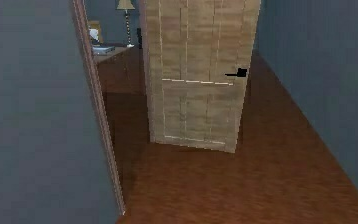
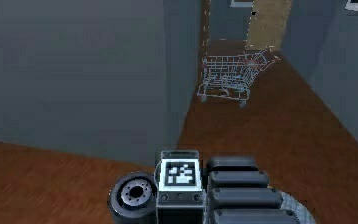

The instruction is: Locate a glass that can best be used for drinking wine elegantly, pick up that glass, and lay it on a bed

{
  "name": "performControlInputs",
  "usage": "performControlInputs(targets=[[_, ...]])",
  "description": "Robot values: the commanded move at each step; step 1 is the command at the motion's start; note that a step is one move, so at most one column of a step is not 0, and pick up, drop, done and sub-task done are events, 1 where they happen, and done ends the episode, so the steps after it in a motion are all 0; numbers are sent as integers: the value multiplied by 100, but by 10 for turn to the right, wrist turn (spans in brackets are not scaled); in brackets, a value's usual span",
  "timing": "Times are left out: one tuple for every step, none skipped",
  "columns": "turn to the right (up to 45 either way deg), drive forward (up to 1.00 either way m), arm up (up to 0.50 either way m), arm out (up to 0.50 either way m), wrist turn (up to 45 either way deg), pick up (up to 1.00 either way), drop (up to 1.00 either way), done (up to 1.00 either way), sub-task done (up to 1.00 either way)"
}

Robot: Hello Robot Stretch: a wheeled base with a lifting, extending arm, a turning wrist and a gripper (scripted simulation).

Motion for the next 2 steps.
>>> performControlInputs(targets=[[0, 100, 0, 0, 0, 0, 0, 0, 0], [-120, 0, 0, 0, 0, 0, 0, 0, 0]])
